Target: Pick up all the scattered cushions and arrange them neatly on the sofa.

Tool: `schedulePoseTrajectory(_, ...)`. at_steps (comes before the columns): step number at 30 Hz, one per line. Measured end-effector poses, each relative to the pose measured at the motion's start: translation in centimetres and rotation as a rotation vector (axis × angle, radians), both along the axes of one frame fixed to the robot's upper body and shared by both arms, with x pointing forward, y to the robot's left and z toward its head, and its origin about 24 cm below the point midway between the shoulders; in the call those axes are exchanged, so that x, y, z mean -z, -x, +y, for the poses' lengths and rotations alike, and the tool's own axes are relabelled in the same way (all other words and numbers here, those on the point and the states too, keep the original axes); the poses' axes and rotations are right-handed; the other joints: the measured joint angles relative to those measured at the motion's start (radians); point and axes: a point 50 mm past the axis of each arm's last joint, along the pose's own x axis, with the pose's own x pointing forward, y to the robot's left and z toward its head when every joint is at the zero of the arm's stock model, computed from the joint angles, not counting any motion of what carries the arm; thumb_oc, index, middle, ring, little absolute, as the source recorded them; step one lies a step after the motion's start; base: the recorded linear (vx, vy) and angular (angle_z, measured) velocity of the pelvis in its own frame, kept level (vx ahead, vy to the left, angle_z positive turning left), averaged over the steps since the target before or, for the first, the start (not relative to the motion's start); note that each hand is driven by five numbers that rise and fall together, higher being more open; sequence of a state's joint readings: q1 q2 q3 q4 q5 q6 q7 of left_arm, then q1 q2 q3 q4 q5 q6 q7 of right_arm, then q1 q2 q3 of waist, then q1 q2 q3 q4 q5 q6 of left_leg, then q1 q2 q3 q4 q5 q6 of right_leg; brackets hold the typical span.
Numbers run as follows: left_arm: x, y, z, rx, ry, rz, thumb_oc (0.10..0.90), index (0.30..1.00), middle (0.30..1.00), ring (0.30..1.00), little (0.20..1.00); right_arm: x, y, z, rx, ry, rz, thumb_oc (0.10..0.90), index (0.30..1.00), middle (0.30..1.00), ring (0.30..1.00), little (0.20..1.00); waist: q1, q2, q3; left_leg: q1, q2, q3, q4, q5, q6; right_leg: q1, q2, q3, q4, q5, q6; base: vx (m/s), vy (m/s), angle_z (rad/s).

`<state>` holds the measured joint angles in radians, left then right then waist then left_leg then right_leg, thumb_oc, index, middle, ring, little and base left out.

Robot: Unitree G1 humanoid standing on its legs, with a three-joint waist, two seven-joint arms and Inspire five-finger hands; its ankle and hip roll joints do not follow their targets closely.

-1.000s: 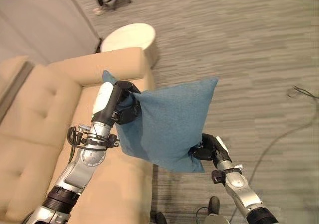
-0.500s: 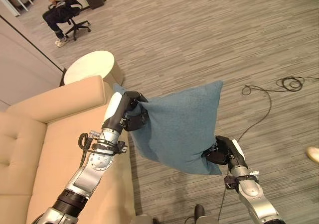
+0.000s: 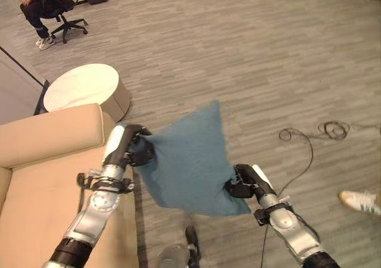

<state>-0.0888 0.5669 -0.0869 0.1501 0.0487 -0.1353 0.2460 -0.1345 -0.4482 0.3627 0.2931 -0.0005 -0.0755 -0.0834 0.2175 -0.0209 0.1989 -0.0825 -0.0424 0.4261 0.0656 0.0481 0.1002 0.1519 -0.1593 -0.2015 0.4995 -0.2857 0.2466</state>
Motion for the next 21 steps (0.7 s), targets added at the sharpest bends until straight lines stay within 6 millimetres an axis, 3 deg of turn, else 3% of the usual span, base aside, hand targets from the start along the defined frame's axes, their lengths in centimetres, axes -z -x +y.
schedulePoseTrajectory(2,0.4,0.2,0.5,-0.033,0.031,0.020,0.400,0.300,0.300,0.300,0.300,-1.1,-0.8,-0.1,-0.010,0.029,-0.045,0.400,0.300,0.300,0.300,0.300,-0.015,-0.009,0.001,0.027,-0.016,-0.091,0.020,-0.031,0.014,-0.050,-0.026,-0.071,0.218,0.090,0.002,0.42,0.063,1.17)
schedulePoseTrajectory(3,0.6,0.5,0.7,-0.049,0.039,0.028,0.400,0.300,0.300,0.300,0.300,-1.7,-1.1,-0.1,-0.022,0.041,-0.065,0.400,0.300,0.300,0.300,0.300,0.006,0.009,0.001,0.054,-0.009,-0.167,0.007,-0.084,0.065,-0.096,-0.016,-0.085,0.289,0.089,-0.015,0.46,0.089,1.14)
schedulePoseTrajectory(4,0.9,0.8,0.9,-0.073,0.069,0.030,0.400,0.300,0.300,0.300,0.300,-2.3,-1.2,0.0,-0.030,0.047,-0.091,0.400,0.300,0.300,0.300,0.300,-0.008,0.033,0.016,0.089,0.007,-0.191,-0.010,-0.055,0.027,-0.112,-0.025,-0.131,0.321,0.054,-0.051,0.39,-0.053,0.72)
schedulePoseTrajectory(5,1.1,1.0,1.0,-0.086,0.082,0.034,0.400,0.300,0.300,0.300,0.300,-2.7,-1.2,0.1,-0.041,0.052,-0.105,0.400,0.300,0.300,0.300,0.300,-0.007,0.052,0.024,0.110,0.016,-0.238,-0.019,-0.079,0.049,-0.149,-0.015,-0.125,0.340,0.045,-0.055,0.53,-0.144,1.02)
schedulePoseTrajectory(7,1.7,1.3,0.7,-0.118,0.163,0.027,0.400,0.300,0.300,0.300,0.300,-3.5,-1.0,-0.1,-0.056,0.069,-0.134,0.400,0.300,0.300,0.300,0.300,-0.039,0.111,0.042,0.156,0.061,-0.369,-0.036,-0.078,-0.013,-0.266,-0.011,-0.123,0.317,-0.010,-0.118,0.41,-0.268,1.35)
schedulePoseTrajectory(8,1.9,1.3,0.5,-0.117,0.184,0.028,0.400,0.300,0.300,0.300,0.300,-3.5,-0.8,-0.4,-0.055,0.080,-0.135,0.400,0.300,0.300,0.300,0.300,-0.063,0.124,0.042,0.164,0.076,-0.410,-0.045,-0.070,-0.026,-0.290,-0.001,-0.088,0.260,-0.016,-0.126,0.34,-0.281,2.14)
schedulePoseTrajectory(9,2.2,1.3,0.1,-0.118,0.214,0.034,0.400,0.300,0.300,0.300,0.300,-3.4,-0.7,-0.9,-0.054,0.104,-0.127,0.400,0.300,0.300,0.300,0.300,-0.109,0.125,0.046,0.160,0.085,-0.507,-0.030,-0.068,-0.036,-0.304,0.018,0.024,0.069,-0.007,-0.114,0.23,-0.202,2.18)
schedulePoseTrajectory(10,2.6,1.3,0.0,-0.121,0.226,0.046,0.400,0.300,0.300,0.300,0.300,-3.2,-0.7,-1.0,-0.052,0.108,-0.118,0.400,0.300,0.300,0.300,0.300,-0.126,0.111,0.046,0.147,0.077,-0.550,-0.004,-0.076,-0.029,-0.300,0.016,0.125,-0.069,0.024,-0.110,0.25,-0.199,2.34)
schedulePoseTrajectory(11,3.0,1.3,-0.1,-0.128,0.242,0.059,0.400,0.300,0.300,0.300,0.300,-3.3,-0.7,-1.2,-0.058,0.128,-0.118,0.400,0.300,0.300,0.300,0.300,-0.127,0.106,0.043,0.141,0.086,-0.618,0.009,-0.103,-0.047,-0.323,0.021,0.216,-0.162,0.084,-0.121,0.33,-0.272,1.93)
schedulePoseTrajectory(12,3.5,1.4,-0.1,-0.138,0.257,0.077,0.400,0.300,0.300,0.300,0.300,-3.2,-0.6,-1.2,-0.063,0.135,-0.114,0.400,0.300,0.300,0.300,0.300,-0.137,0.096,0.041,0.122,0.096,-0.674,0.039,-0.129,-0.103,-0.314,0.023,0.298,-0.299,0.161,-0.124,0.40,-0.366,1.98)
schedulePoseTrajectory(13,4.2,1.5,0.1,-0.148,0.264,0.103,0.400,0.300,0.300,0.300,0.300,-2.7,-0.5,-1.0,-0.074,0.143,-0.097,0.400,0.300,0.300,0.300,0.300,-0.135,0.077,0.034,0.119,0.110,-0.731,0.033,-0.157,-0.157,-0.296,0.023,0.288,-0.339,0.279,-0.101,0.28,-0.262,1.90)
schedulePoseTrajectory(14,4.9,1.6,-0.2,-0.155,0.289,0.129,0.400,0.300,0.300,0.300,0.300,-2.5,-0.5,-1.3,-0.073,0.163,-0.082,0.400,0.300,0.300,0.300,0.300,-0.129,0.095,0.032,0.110,0.142,-0.750,0.028,-0.140,-0.159,-0.277,0.045,0.234,-0.320,0.274,-0.126,0.25,-0.295,1.67)
schedulePoseTrajectory(15,5.7,2.0,-0.5,-0.150,0.297,0.163,0.400,0.300,0.300,0.300,0.300,-2.1,-0.4,-1.6,-0.064,0.180,-0.059,0.400,0.300,0.300,0.300,0.300,-0.122,0.080,0.032,0.104,0.140,-0.741,0.068,-0.153,-0.163,-0.264,0.053,0.188,-0.318,0.282,-0.163,0.29,-0.282,1.16)
schedulePoseTrajectory(16,6.4,2.6,-0.3,-0.162,0.310,0.192,0.400,0.300,0.300,0.300,0.300,-2.1,-0.6,-1.3,-0.070,0.177,-0.057,0.400,0.300,0.300,0.300,0.300,-0.102,0.068,0.035,0.116,0.109,-0.713,0.101,-0.141,-0.165,-0.260,0.054,0.167,-0.296,0.254,-0.184,0.29,-0.285,0.93)
schedulePoseTrajectory(17,6.9,2.8,-0.3,-0.172,0.323,0.210,0.400,0.300,0.300,0.300,0.300,-2.2,-0.7,-1.4,-0.072,0.183,-0.058,0.400,0.300,0.300,0.300,0.300,-0.115,0.071,0.035,0.110,0.104,-0.684,0.126,-0.137,-0.165,-0.255,0.057,0.146,-0.287,0.249,-0.193,0.19,-0.167,1.05)
schedulePoseTrajectory(19,7.6,3.3,-0.1,-0.193,0.364,0.238,0.400,0.300,0.300,0.300,0.300,-2.4,-1.0,-1.3,-0.079,0.185,-0.063,0.400,0.300,0.300,0.300,0.300,-0.132,0.065,0.041,0.085,0.128,-0.686,0.165,-0.111,-0.187,-0.223,0.072,0.094,-0.280,0.232,-0.204,0.11,-0.210,1.10)
schedulePoseTrajectory(20,8.0,3.3,-0.2,-0.200,0.389,0.251,0.400,0.300,0.300,0.300,0.300,-2.5,-1.1,-1.2,-0.079,0.184,-0.065,0.400,0.300,0.300,0.300,0.300,-0.126,0.060,0.045,0.033,0.126,-0.671,0.233,-0.083,-0.235,-0.194,0.081,0.060,-0.294,0.221,-0.219,0.04,-0.296,0.91)
schedulePoseTrajectory(21,8.1,3.2,-0.3,-0.201,0.405,0.255,0.400,0.300,0.300,0.300,0.300,-2.7,-1.3,-1.2,-0.079,0.188,-0.072,0.400,0.300,0.300,0.300,0.300,-0.139,0.049,0.051,-0.009,0.122,-0.630,0.324,-0.087,-0.238,-0.162,0.069,0.019,-0.325,0.226,-0.225,0.01,-0.236,0.98)
